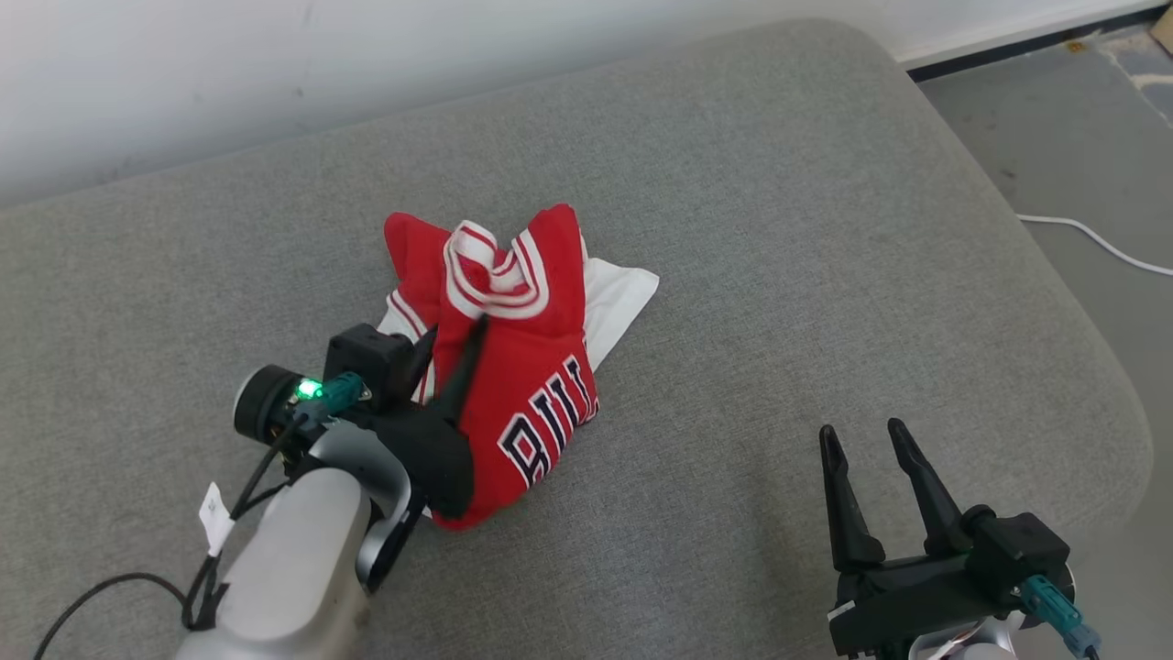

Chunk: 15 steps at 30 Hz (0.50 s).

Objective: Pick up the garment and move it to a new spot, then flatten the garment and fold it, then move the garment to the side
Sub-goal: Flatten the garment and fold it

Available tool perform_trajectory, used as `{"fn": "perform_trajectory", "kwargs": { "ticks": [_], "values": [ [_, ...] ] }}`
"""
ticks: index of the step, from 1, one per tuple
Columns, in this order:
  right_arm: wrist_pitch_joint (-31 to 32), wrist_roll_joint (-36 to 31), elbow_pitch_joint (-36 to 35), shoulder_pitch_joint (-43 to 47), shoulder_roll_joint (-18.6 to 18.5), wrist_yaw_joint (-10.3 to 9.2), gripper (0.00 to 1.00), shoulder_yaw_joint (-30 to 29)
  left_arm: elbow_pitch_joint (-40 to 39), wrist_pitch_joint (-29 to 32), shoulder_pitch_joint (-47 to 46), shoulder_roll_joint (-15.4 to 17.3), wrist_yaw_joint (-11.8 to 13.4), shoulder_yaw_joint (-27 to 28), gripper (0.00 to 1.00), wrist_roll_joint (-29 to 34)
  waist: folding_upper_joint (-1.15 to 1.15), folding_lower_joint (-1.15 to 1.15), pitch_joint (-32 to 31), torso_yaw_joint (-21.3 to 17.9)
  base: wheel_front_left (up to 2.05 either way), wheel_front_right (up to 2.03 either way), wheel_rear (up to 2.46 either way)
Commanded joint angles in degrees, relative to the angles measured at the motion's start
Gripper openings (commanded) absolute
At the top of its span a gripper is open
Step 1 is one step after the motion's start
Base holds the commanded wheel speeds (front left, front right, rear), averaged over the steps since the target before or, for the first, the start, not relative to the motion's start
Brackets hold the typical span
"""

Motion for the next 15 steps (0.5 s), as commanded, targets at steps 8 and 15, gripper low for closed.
{"fn": "perform_trajectory", "kwargs": {
  "ticks": [8,15],
  "values": [
    [-0.3,0.3,-0.4,-0.1,0.1,-0.12,1.00,-0.4,2.0,-3.7,-5.5,3.2,0.5,2.6,0.00,-1.2,-0.01,-0.01,-0.2,2.0,0.00,0.00,0.00],
    [-0.3,0.1,-0.1,0.9,0.0,-0.12,1.00,-0.5,-1.2,-4.0,-11.9,9.9,1.9,6.2,0.00,-0.3,-0.01,-0.01,-2.1,4.2,0.00,0.00,0.00]
  ]
}}
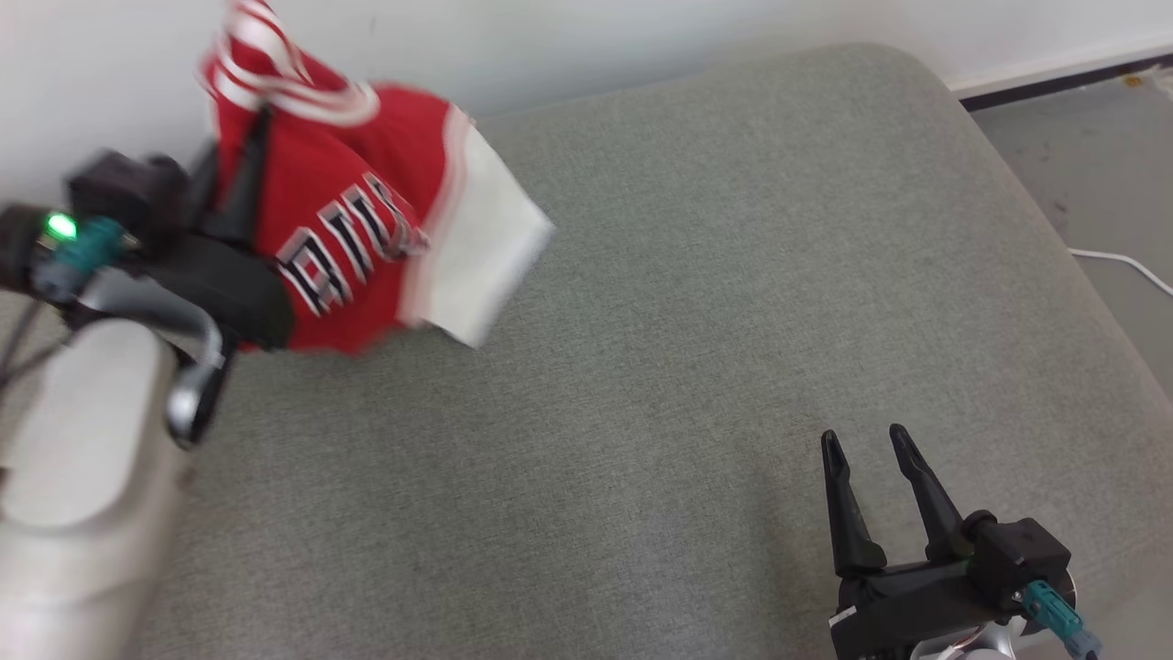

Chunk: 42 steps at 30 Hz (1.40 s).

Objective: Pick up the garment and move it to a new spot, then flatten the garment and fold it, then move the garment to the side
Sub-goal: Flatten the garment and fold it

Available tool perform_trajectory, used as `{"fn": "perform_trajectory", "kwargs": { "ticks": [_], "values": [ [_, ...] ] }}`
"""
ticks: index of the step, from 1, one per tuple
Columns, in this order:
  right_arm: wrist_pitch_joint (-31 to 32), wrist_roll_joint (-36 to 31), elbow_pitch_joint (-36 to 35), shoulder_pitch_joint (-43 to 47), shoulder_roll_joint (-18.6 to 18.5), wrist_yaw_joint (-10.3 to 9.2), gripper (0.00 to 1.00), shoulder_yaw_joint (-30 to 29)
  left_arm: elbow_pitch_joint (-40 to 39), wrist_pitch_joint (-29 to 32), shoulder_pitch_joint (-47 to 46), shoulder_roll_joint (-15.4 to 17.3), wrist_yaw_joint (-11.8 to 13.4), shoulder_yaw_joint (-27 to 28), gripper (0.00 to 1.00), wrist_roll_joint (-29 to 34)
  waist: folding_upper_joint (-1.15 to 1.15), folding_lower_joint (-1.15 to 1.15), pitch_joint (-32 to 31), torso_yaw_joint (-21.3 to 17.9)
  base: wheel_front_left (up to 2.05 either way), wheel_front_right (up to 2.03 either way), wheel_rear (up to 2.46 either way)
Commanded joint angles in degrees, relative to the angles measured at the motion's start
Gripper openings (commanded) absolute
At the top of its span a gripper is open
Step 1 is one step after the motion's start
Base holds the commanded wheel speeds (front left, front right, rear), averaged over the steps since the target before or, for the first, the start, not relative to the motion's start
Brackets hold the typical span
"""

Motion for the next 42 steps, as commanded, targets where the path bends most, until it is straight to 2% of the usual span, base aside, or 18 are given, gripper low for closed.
{"fn": "perform_trajectory", "kwargs": {
  "ticks": [1,6,11,15,18,23,26,30,33,34,35,38,42],
  "values": [
    [-0.3,0.0,0.0,0.7,0.0,-0.12,1.00,0.0,-0.8,0.2,-1.0,1.0,0.4,0.4,0.00,0.5,-0.01,0.00,-0.9,0.9,0.00,0.00,0.00],
    [-0.3,0.2,0.0,0.9,0.0,-0.12,1.00,0.5,-5.7,2.8,-2.8,5.9,1.9,1.8,0.00,1.8,-0.01,0.00,-1.5,1.6,0.00,0.00,0.00],
    [-0.3,0.7,0.3,0.9,0.0,-0.12,1.00,1.1,-9.8,4.7,2.6,5.7,3.3,0.8,0.00,1.6,-0.01,0.00,-1.4,1.9,0.00,0.00,0.00],
    [-0.3,0.9,0.6,0.3,0.0,-0.12,1.00,1.6,-9.9,4.5,8.0,2.9,4.0,-1.1,0.00,0.6,-0.01,0.00,-1.0,1.8,0.00,0.00,0.00],
    [-0.3,1.1,0.9,-0.3,0.0,-0.12,1.00,1.9,-8.1,3.8,12.1,-0.7,4.3,-3.5,0.00,0.1,-0.01,0.00,-0.6,1.4,0.00,0.00,0.00],
    [-0.3,1.1,1.0,-1.3,0.0,-0.12,1.00,2.1,-3.7,2.2,14.8,-6.8,2.4,-9.2,0.00,0.8,-0.01,0.00,0.6,0.7,0.00,0.00,0.00],
    [-0.3,1.1,1.1,-1.3,0.0,-0.12,1.00,2.0,0.1,1.0,15.6,-11.3,0.6,-14.7,0.00,2.4,-0.01,0.00,0.8,0.1,0.00,0.00,0.00],
    [-0.3,1.1,1.3,-1.4,0.0,-0.12,1.00,2.0,3.4,-0.3,15.9,-14.2,-0.4,-19.1,0.00,2.2,-0.01,0.00,0.8,-0.4,0.00,0.00,0.00],
    [-0.3,1.1,1.5,-1.4,0.0,-0.12,1.00,1.9,4.8,-0.8,15.9,-14.8,-0.6,-20.6,0.00,1.5,-0.01,0.00,0.5,-0.4,0.00,0.00,0.00],
    [-0.3,1.0,1.6,-1.3,0.0,-0.12,1.00,1.8,5.2,-1.0,15.9,-15.0,-0.6,-21.3,0.76,1.3,-0.01,0.00,0.3,-0.3,0.00,0.00,0.00],
    [-0.3,0.9,1.7,-1.3,0.0,-0.12,1.00,1.6,5.5,-1.4,15.9,-15.1,-0.6,-21.9,1.00,0.8,-0.01,0.00,0.0,-0.2,0.00,0.00,0.00],
    [-0.3,0.3,1.9,-0.7,0.0,-0.12,1.00,1.3,5.0,-2.2,15.5,-15.3,-0.3,-22.8,1.00,-0.8,-0.01,0.00,-1.3,0.6,0.00,0.00,0.00],
    [-0.3,-0.4,2.1,0.6,0.0,-0.12,1.00,0.7,1.9,-2.7,15.4,-15.3,1.4,-22.0,1.00,-3.3,-0.01,0.00,-3.6,2.3,0.00,0.00,0.00]
  ]
}}
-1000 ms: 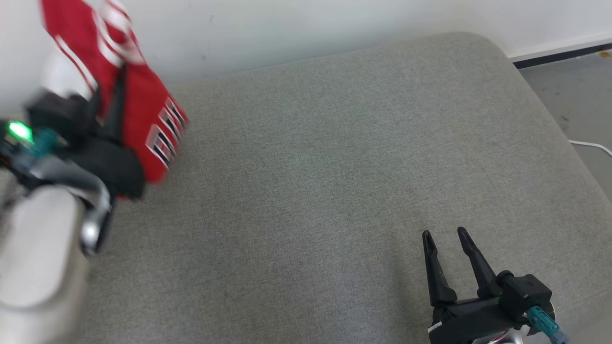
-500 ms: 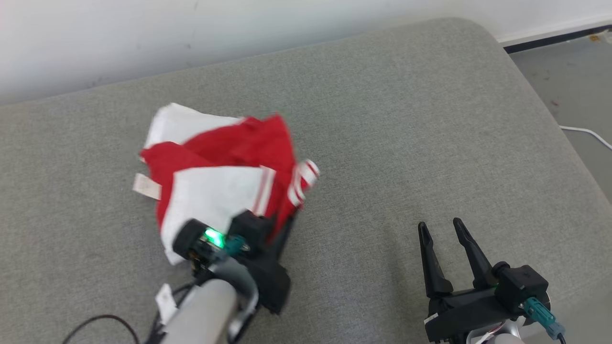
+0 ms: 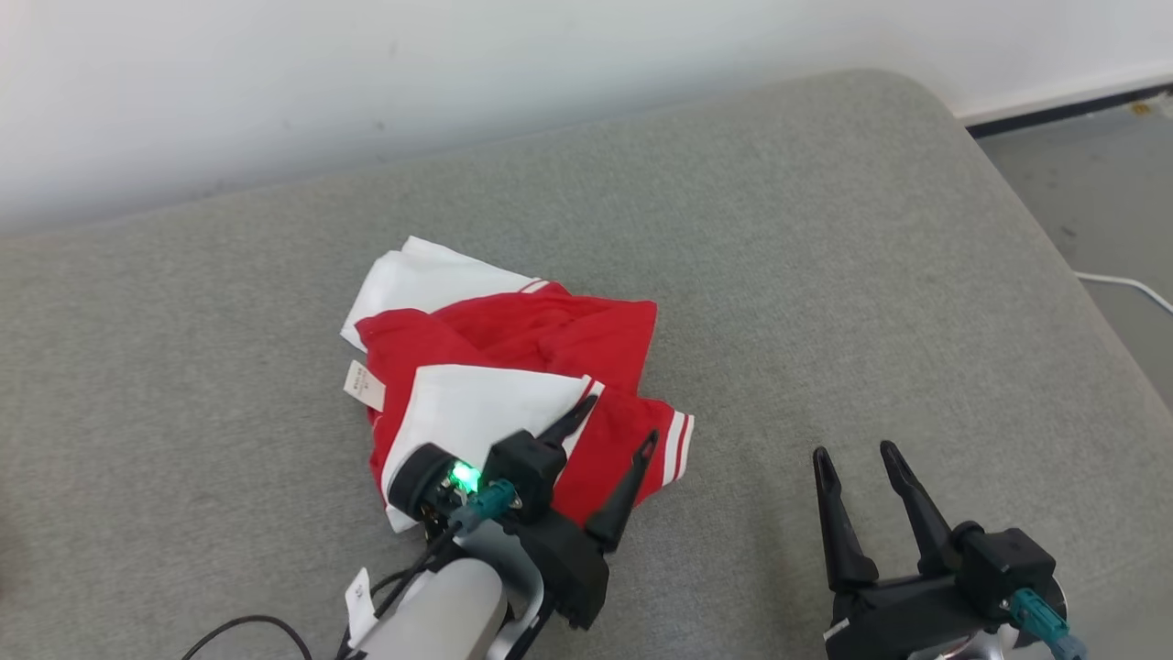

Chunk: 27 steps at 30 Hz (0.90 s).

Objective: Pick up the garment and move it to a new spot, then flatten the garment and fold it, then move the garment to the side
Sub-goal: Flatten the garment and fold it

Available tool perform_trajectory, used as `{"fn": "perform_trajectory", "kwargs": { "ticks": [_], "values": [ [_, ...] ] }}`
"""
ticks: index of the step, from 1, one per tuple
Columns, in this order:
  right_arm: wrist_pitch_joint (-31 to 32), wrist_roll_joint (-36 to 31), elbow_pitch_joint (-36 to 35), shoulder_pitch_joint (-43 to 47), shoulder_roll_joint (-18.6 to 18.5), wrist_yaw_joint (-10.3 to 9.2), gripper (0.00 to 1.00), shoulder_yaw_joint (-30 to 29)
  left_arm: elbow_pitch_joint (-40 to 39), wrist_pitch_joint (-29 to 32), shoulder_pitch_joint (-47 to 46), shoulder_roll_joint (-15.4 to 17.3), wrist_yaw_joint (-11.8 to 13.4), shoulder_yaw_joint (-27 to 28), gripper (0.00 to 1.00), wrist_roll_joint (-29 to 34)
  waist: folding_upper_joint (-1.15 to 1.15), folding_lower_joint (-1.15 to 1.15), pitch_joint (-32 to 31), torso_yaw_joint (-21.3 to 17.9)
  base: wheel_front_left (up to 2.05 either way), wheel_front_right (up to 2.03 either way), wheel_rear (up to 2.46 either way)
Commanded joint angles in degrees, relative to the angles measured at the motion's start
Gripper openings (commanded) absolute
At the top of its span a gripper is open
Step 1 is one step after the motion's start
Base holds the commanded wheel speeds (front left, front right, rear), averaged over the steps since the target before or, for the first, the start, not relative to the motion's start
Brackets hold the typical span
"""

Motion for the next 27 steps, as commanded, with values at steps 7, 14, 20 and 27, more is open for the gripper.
{"fn": "perform_trajectory", "kwargs": {
  "ticks": [7,14,20,27],
  "values": [
    [-0.3,-1.4,-0.1,3.0,0.0,-0.12,1.00,-0.1,-10.1,-0.3,3.9,3.6,5.2,8.4,1.00,0.5,0.00,0.00,-5.5,4.9,0.00,0.00,0.00],
    [-0.3,-2.5,-0.7,4.7,0.0,-0.12,1.00,-0.4,-18.9,-0.3,11.5,10.1,8.5,17.4,1.00,1.6,0.00,0.00,-7.8,7.7,0.00,0.00,0.00],
    [-0.3,-3.3,-1.2,5.4,0.0,-0.12,1.00,-0.1,-25.6,-0.3,19.0,13.2,10.5,25.2,1.00,1.7,0.00,0.00,-8.5,9.0,0.00,0.00,0.00],
    [-0.3,-3.4,-1.4,5.8,-1.0,-0.12,1.00,1.0,-30.6,-0.3,28.6,12.4,11.2,32.5,1.00,2.0,0.00,0.00,-9.1,9.7,0.00,0.00,0.00]
  ]
}}
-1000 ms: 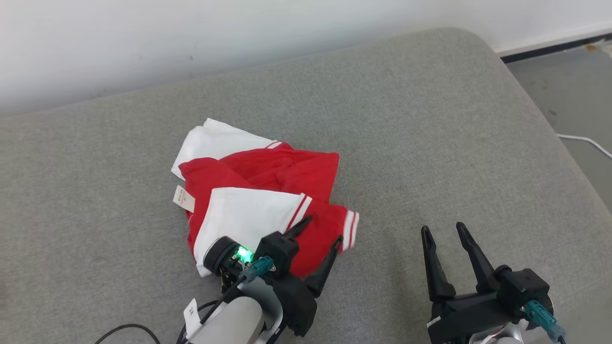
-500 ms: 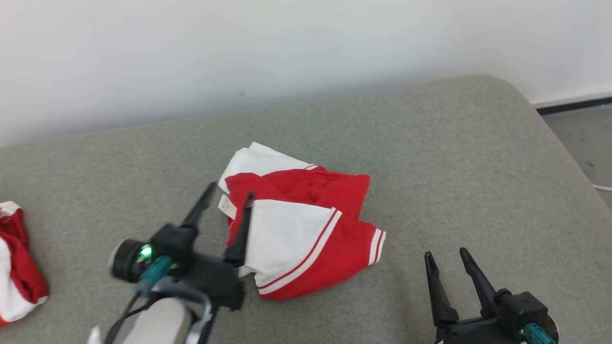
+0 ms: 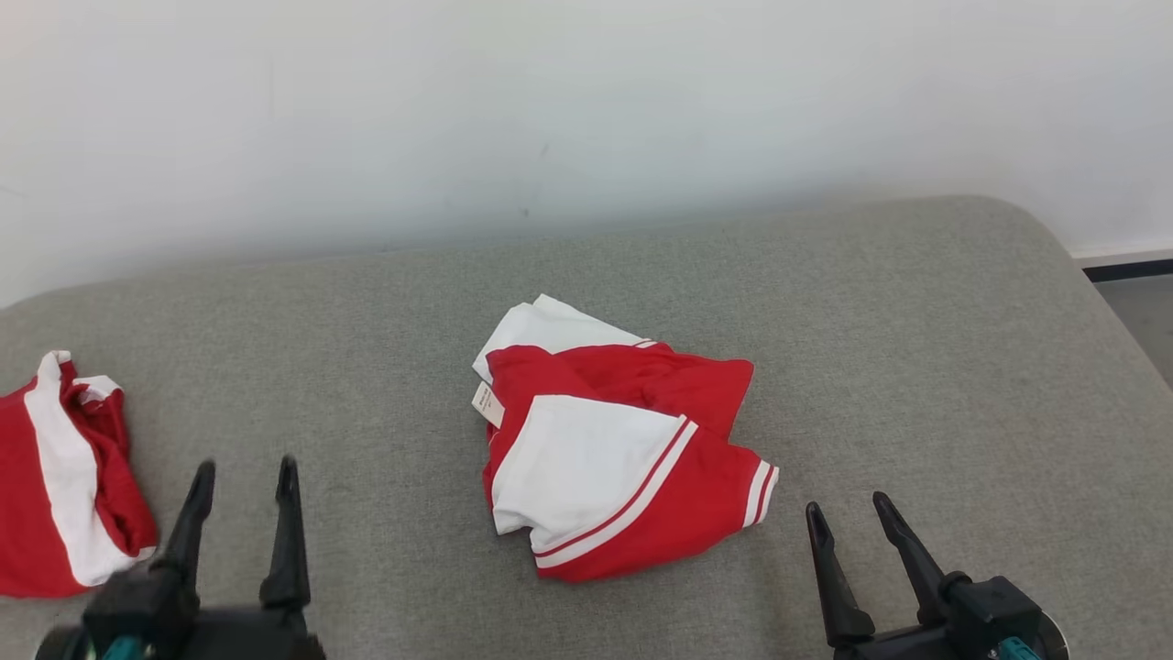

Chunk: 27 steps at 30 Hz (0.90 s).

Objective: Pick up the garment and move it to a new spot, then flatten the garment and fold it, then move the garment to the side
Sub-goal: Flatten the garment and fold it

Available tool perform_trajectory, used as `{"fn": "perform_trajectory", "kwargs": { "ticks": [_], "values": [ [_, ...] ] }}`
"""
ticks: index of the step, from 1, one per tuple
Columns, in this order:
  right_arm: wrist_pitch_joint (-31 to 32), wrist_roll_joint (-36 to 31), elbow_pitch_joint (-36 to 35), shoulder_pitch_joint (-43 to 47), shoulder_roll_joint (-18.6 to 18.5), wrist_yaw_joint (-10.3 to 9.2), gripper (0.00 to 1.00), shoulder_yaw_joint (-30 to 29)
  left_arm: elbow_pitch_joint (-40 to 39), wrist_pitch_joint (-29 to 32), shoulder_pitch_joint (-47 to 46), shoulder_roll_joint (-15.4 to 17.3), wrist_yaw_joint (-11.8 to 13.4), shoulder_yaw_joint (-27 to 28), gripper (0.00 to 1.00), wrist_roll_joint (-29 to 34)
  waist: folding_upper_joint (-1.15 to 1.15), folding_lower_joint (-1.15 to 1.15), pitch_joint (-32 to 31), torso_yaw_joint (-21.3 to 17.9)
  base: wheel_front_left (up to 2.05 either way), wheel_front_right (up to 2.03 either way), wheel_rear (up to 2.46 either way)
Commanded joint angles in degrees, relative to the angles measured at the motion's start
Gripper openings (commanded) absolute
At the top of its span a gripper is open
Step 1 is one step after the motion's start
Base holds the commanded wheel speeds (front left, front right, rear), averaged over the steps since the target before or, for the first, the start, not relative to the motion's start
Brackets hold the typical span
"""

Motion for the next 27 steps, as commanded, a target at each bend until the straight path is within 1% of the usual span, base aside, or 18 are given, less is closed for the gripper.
{"fn": "perform_trajectory", "kwargs": {
  "ticks": [1,5,7,8,11,21,27],
  "values": [
    [-0.3,-0.1,-0.2,0.4,-0.6,-0.12,1.00,0.0,-0.6,-0.1,2.6,-0.7,-0.2,1.1,1.00,0.3,0.01,0.01,-0.2,0.4,0.00,0.00,0.00],
    [-0.3,0.6,-0.1,1.1,-1.0,-0.12,1.00,0.4,-1.6,-0.1,6.5,-2.1,-1.3,3.0,1.00,0.8,0.01,0.01,-0.2,1.1,0.00,0.00,0.00],
    [-0.3,0.8,0.0,1.2,-1.1,-0.12,1.00,0.5,-1.8,-0.1,7.9,-2.8,-2.2,3.6,1.00,0.8,0.01,0.01,-0.2,1.3,0.00,0.00,0.00],
    [-0.3,0.8,0.0,1.2,-1.1,-0.12,1.00,0.5,-1.8,-0.1,7.9,-2.8,-2.2,3.6,1.00,0.8,0.01,0.01,-0.2,1.3,0.00,0.00,0.00],
    [-0.3,0.8,0.2,1.4,-1.1,-0.13,1.00,0.7,-1.5,-0.1,9.2,-3.1,-3.8,4.0,1.00,1.7,0.01,0.01,-0.2,1.7,0.00,0.00,0.00],
    [0.3,0.2,1.3,0.8,-1.5,-0.13,1.00,1.6,-1.0,-0.1,8.6,-4.7,-6.1,5.5,1.00,3.8,0.01,0.01,-0.2,2.7,0.00,0.00,0.00],
    [2.3,-0.1,2.5,-3.7,-4.4,-0.13,1.00,4.8,0.0,-0.1,7.1,-6.1,-7.2,5.3,1.00,4.7,0.01,0.01,0.3,4.0,0.00,0.00,0.00]
  ]
}}
